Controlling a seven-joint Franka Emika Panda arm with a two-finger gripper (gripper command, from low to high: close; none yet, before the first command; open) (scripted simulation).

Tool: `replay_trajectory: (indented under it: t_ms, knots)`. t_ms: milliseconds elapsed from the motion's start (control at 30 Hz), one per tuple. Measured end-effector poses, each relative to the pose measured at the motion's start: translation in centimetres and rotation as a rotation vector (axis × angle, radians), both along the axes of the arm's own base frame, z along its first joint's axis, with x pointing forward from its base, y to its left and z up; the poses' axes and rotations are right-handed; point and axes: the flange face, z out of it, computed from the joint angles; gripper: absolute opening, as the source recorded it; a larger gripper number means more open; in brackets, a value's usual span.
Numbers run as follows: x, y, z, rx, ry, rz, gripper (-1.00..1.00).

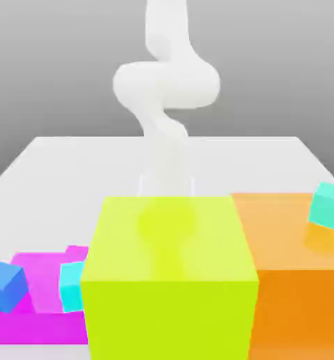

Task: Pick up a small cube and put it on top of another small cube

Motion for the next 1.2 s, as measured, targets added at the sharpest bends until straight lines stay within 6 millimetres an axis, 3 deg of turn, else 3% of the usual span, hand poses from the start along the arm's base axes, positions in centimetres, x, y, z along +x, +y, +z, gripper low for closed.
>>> replay_trajectory:
  t_ms: [133,233,367,533,667,967,1200]
  knots:
    - [2.3,-4.9,-9.8,-0.094,0.204,-0.061,0.0]
    - [2.2,-8.6,-17.3,-0.14,0.363,-0.088,0.0]
    - [-0.4,-12.9,-27.1,-0.159,0.579,-0.096,0.0]
    - [-5.3,-15.6,-36.6,-0.123,0.787,-0.071,0.0]
    - [-6.7,-16.1,-39.7,-0.089,0.821,-0.058,0.0]
    - [-8.4,-16.3,-44.5,-0.002,0.814,-0.042,0.0]
    - [-8.4,-16.3,-46.4,0.05,0.746,-0.05,0.0]
